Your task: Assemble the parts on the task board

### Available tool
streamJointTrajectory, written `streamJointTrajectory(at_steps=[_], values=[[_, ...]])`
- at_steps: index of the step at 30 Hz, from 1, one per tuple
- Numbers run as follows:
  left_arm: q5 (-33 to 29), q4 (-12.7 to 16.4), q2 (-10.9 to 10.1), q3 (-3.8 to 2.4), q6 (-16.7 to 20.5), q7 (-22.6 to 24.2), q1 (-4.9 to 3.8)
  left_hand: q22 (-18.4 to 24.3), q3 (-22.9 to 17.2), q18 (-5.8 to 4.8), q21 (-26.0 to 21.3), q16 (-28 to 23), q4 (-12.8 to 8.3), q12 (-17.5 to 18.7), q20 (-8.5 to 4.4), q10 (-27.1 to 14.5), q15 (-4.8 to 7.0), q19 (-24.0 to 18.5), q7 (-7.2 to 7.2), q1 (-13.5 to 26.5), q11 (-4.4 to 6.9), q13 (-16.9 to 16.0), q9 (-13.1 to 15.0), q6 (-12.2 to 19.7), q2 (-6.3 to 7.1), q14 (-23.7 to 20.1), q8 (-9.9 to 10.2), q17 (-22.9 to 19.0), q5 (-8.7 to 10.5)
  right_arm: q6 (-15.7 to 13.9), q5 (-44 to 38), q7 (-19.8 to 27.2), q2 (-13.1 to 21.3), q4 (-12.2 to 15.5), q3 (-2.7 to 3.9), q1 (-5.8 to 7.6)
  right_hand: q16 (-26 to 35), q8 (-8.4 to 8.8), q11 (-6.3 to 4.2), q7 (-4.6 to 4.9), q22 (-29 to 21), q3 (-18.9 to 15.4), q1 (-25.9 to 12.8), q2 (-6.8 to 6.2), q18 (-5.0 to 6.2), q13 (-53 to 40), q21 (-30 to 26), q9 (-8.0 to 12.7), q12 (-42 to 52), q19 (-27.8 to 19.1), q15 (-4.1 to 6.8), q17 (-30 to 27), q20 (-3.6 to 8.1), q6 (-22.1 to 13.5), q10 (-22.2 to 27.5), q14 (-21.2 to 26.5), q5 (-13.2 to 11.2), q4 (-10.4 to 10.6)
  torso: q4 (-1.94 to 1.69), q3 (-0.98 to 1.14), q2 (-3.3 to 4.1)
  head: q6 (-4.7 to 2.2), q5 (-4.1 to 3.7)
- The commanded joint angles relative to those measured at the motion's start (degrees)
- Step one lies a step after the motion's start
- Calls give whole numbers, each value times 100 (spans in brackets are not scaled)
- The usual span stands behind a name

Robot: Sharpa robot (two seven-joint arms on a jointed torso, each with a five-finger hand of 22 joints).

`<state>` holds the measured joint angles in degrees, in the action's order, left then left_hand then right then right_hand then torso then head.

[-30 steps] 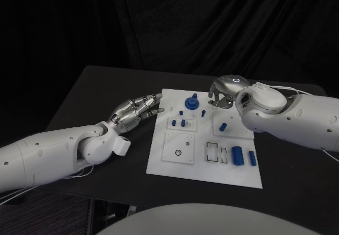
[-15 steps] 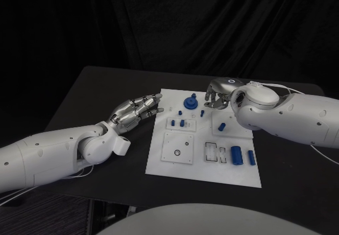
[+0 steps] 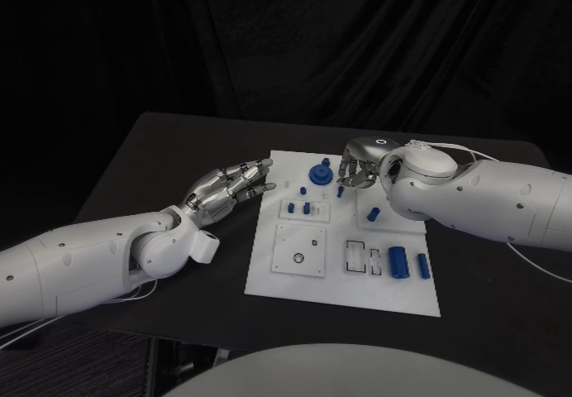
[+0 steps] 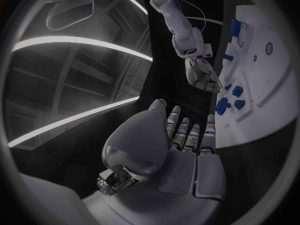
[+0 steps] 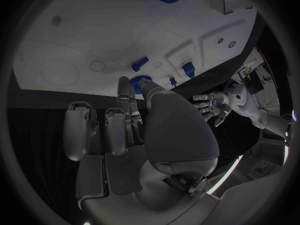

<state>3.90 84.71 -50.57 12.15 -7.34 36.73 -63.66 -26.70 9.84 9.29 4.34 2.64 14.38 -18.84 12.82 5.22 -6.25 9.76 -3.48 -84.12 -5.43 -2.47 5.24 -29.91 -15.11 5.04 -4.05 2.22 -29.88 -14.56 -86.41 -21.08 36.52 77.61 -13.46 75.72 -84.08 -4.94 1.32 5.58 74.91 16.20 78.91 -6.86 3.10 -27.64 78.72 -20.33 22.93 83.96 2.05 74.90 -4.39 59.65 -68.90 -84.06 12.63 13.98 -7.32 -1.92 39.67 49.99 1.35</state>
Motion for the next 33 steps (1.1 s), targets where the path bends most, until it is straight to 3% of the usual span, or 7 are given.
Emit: streamJointTrajectory(at_steps=[1,10,12,23,26,33], values=[[-23,5,15,-6,-76,32,8,-8,-28,106,19,24,-7,-22,18,15,-19,35,-15,-51,-40,-6,8,-28,-10,1,-35,4,-24,120,66,-46,-34,-57,3,-29,-17,-27,0,4,1171,-30,-25,42,-51,0,3,-16,0,136,45,590,56,48,-29,-355,45,-13,4,-6,2,1,13],[-23,-10,31,-6,-98,20,9,-4,-36,106,19,23,-13,-22,20,15,-20,36,-16,-56,-41,-6,7,-21,-8,1,-35,4,-23,198,68,-85,-124,-168,3,-96,-8,-33,3,6,1165,-45,-10,44,-47,29,-16,-61,-69,127,49,577,67,30,1,-352,117,-51,1,2,2,1,-11],[-23,-14,36,-6,-103,22,9,6,-41,107,20,20,-56,-7,26,9,-20,42,-23,-73,-46,-3,4,-8,59,-7,-33,0,-20,207,68,-97,-141,-195,3,-116,13,-31,10,12,1151,-53,-15,45,-38,45,-60,-79,-103,107,44,547,66,15,16,-342,142,-57,-2,3,2,1,-14],[-22,-23,44,-6,-126,-1,10,12,-45,107,20,20,-63,-5,27,8,-20,41,-25,-76,-46,-3,4,-5,67,-9,-34,0,-25,151,68,-88,-213,-291,4,-202,39,-38,15,16,1133,-62,-12,56,-26,72,-117,-128,-157,80,37,512,62,-6,3,-328,205,-83,15,-5,-1,1,-1],[-22,-25,48,-6,-130,-10,11,12,-45,107,20,20,-63,-5,27,8,-20,41,-25,-76,-46,-3,4,-5,67,-9,-34,0,-25,141,68,-75,-227,-297,4,-226,46,-87,-7,-7,1132,-73,13,68,-24,98,-121,-229,-194,76,53,506,69,12,-94,-326,250,-138,11,-2,0,1,-14],[-22,-22,52,-6,-142,-21,13,18,-49,107,19,21,-65,-6,27,8,-22,40,-26,-76,-46,-3,4,-5,66,-7,-34,0,-29,138,68,-58,-211,-272,4,-264,91,-264,-36,-42,1114,-25,191,46,-11,198,-182,-618,-386,43,80,450,96,19,-207,-304,644,-378,6,2,-5,1,-6]])
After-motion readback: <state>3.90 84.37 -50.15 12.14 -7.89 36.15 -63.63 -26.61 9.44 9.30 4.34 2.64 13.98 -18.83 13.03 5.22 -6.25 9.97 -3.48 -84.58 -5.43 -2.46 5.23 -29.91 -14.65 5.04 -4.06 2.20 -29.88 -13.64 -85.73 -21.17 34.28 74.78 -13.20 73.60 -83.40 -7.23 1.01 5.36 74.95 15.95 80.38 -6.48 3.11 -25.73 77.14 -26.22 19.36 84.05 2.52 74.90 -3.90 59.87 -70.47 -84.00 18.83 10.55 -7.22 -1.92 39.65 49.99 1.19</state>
